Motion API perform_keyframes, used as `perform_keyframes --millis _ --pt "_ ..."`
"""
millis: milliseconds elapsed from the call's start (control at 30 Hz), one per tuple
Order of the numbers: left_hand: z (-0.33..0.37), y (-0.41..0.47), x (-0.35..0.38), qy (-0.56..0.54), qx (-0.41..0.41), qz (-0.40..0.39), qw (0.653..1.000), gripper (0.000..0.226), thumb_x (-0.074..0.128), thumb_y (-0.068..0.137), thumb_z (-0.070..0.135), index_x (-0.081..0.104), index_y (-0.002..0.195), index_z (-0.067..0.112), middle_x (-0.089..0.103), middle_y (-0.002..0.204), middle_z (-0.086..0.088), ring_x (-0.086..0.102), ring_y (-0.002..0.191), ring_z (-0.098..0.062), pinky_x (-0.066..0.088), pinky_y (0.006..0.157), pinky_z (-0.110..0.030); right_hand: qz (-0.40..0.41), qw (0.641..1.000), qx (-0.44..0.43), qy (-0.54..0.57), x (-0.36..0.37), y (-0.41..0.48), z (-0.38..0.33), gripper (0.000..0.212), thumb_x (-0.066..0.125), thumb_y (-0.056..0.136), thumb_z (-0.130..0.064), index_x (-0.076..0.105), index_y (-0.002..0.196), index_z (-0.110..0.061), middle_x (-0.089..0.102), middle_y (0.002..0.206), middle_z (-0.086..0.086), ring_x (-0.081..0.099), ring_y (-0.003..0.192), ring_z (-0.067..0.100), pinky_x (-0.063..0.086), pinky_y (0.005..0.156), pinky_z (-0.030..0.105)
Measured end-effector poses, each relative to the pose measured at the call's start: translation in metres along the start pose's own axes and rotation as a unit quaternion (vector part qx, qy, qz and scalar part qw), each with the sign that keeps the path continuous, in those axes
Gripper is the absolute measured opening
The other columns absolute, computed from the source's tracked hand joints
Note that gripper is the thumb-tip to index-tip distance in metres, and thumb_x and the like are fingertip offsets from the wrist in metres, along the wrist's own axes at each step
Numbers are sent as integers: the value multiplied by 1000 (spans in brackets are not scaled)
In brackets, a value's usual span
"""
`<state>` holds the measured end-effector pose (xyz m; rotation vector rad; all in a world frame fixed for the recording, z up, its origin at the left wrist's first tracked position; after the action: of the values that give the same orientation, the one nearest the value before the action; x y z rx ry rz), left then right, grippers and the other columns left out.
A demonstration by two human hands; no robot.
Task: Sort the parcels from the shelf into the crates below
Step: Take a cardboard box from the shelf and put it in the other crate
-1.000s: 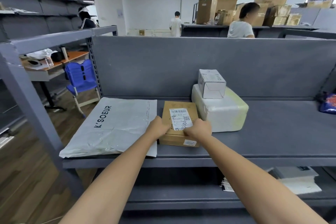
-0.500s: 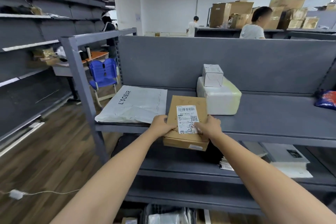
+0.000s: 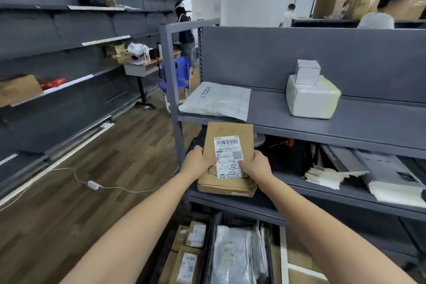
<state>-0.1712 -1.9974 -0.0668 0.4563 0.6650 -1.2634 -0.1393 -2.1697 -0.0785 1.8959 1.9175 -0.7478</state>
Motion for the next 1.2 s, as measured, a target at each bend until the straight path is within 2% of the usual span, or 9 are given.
perform_keyframes --millis 233,433,600,767,900,1100,1200 --pt "-79 -23 -20 -24 -39 25 999 51 67 84 38 51 122 8 62 122 -6 59 108 -21 49 84 -33 -53 998 2 26 68 -23 5 45 63 81 -24 51 119 -4 58 122 14 56 111 31 49 94 45" --pt "-166 -2 5 1 -90 28 995 54 67 82 40 51 123 8 62 119 -7 59 107 -22 48 84 -34 -93 995 34 15 151 -6 43 40 59 84 -24 49 117 -3 57 120 16 57 108 32 49 92 44" --pt "-264 21 65 21 -114 21 993 48 67 83 38 53 118 8 62 118 -8 58 106 -22 41 76 -28 -116 992 50 13 240 18 118 41 59 83 -21 49 118 -2 57 120 16 57 109 31 49 91 43" --pt "-381 44 144 38 -116 9 992 49 66 83 41 52 116 9 62 117 -8 60 104 -23 50 85 -35 -128 992 9 -2 335 41 213 56 60 85 -16 35 135 -9 58 124 11 54 117 29 48 94 42" --pt "-473 47 215 41 -130 4 991 45 64 84 42 51 114 11 62 116 -7 61 102 -21 50 84 -35 -159 987 -14 -39 415 57 296 56 58 86 -18 32 136 -19 60 123 8 59 109 27 51 90 41" --pt "-572 55 291 58 -132 25 989 46 61 87 40 52 121 10 64 117 -4 62 101 -18 50 82 -30 -204 972 -27 -112 509 76 385 76 55 90 -22 7 150 -15 55 127 13 61 106 27 51 87 34" --pt "-595 65 314 53 -123 22 991 53 63 86 34 46 130 8 61 125 -7 60 111 -21 49 91 -31 -205 971 -40 -120 529 86 410 69 58 88 -20 20 144 -10 56 123 13 61 104 26 50 83 34"
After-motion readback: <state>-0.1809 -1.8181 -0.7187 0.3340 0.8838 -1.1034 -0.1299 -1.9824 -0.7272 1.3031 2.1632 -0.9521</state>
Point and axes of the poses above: each hand's wrist, its own y-axis towards the middle knuckle, its own x-axis out of the palm, z = x × y, the point moved 2 cm from there along y, towards the middle knuckle
